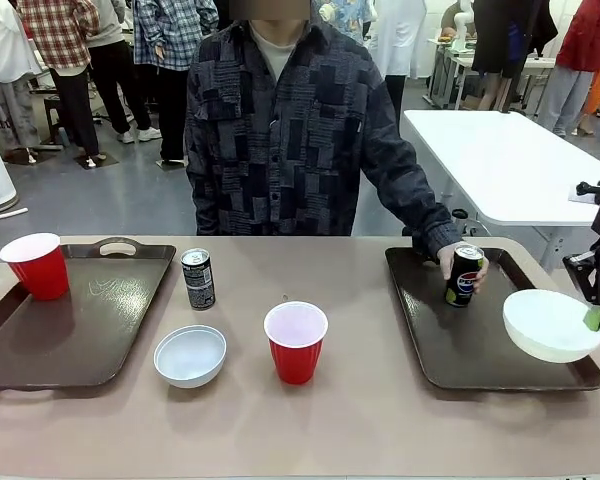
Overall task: Prepare tableware on both trays.
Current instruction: Pick up a Picnic Bowl from the table and place it on a Handle tray.
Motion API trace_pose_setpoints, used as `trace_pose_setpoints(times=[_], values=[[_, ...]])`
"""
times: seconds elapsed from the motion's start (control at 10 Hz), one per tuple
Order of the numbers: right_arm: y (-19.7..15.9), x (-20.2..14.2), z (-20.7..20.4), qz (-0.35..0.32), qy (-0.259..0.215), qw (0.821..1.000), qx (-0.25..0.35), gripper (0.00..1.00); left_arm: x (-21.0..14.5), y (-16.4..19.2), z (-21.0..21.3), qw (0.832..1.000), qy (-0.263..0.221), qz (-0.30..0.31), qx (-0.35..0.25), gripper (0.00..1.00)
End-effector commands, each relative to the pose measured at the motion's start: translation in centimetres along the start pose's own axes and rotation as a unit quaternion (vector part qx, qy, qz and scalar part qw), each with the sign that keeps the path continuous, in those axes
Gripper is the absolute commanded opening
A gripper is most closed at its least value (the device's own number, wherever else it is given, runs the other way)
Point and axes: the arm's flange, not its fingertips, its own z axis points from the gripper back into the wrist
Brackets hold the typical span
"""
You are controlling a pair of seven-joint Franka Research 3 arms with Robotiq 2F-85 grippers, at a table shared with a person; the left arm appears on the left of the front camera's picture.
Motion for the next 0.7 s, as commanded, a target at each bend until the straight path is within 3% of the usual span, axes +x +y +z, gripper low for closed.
trace_pose_setpoints(times=[0.0, 0.6], values=[[0.1, 2.0, -1.2, 0.003, 0.012, 1.0, 0.006, 0.04, 0.0, 0.0, 0.0, 1.0, -0.005, 0.0, -0.003, 1.0], [0.8, 5.2, -1.7, -0.007, 0.014, 1.0, 0.017, 0.04, 0.0, 0.0, 0.0, 1.0, -0.005, 0.0, -0.003, 1.0]])
